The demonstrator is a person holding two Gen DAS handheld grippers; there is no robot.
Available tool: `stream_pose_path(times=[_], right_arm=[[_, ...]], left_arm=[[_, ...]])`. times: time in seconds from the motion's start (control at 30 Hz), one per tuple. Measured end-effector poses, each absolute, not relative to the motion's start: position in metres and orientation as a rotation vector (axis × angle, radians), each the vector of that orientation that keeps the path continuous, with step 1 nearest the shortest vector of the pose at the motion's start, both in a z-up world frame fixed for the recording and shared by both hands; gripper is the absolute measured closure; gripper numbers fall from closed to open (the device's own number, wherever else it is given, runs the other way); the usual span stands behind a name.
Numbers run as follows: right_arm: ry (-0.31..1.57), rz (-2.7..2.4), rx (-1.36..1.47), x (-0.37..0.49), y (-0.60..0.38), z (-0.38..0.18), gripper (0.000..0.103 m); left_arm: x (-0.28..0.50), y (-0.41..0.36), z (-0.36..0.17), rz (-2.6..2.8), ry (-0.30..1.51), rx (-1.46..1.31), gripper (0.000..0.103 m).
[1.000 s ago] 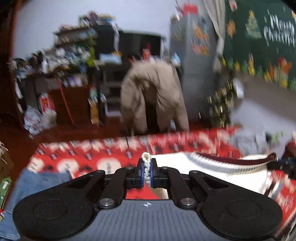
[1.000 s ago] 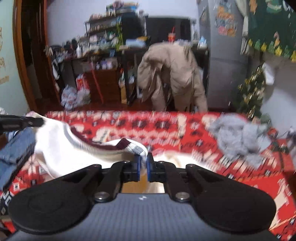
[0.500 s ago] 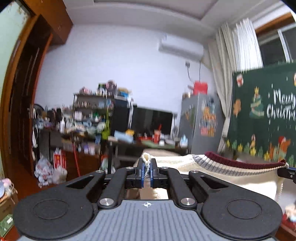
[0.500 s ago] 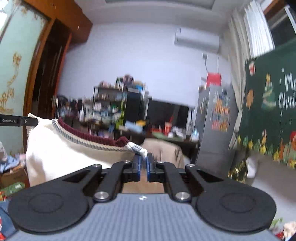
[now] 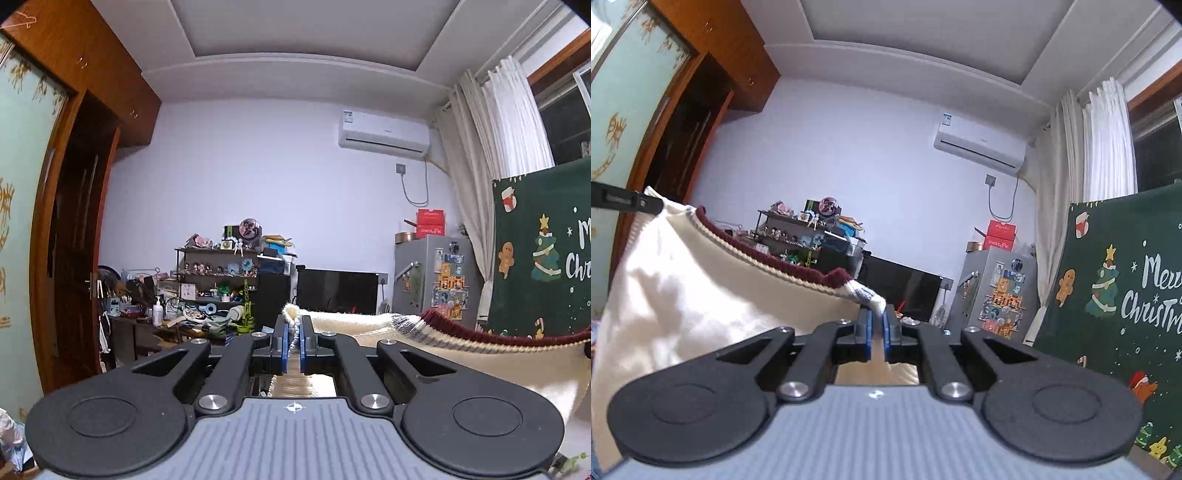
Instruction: Fold clothes
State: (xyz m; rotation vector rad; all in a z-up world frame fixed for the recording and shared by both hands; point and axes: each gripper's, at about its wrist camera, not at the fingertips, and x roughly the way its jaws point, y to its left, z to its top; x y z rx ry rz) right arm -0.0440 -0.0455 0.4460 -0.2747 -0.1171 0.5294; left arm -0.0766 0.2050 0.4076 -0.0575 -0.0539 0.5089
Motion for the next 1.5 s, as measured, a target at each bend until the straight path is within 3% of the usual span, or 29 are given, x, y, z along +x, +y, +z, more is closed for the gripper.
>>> stream_pose_path(times=[0.23, 0.53, 0.73, 0.97, 1.13, 1.3, 1.5], right_arm=[[-0.102, 0.554, -0.282, -0.056, -0.047, 0.452, 0.097], [0.007, 0.651, -0.291, -0.062, -0.044, 0.390, 0.097], [0.207, 0.801, -0.321, -0.063, -0.011, 0.279, 0.097], [0.563, 0.989, -0.299, -0.053, 0.032, 0.086, 0.097], [0.772, 1.022, -0.244, -0.062, 0.049, -0.032, 0.097], [0.882, 1.002, -0.175, -0.061, 0.049, -0.092, 0.095], [0.859, 0.983, -0.109, -0.052, 0.031, -0.083, 0.085]], left_arm=[[-0.053, 0.199, 0.394, 0.350, 0.005, -0.195, 0.098], [-0.011, 0.172, 0.323, 0.122, 0.148, -0.254, 0.098], [-0.018, 0.200, 0.207, 0.047, 0.338, -0.343, 0.098], [-0.060, 0.232, 0.055, 0.128, 0.598, -0.386, 0.097], [-0.084, 0.256, -0.017, 0.252, 0.705, -0.423, 0.096], [-0.115, 0.267, -0.044, 0.288, 0.713, -0.503, 0.087], [-0.150, 0.251, -0.037, 0.281, 0.676, -0.465, 0.070]])
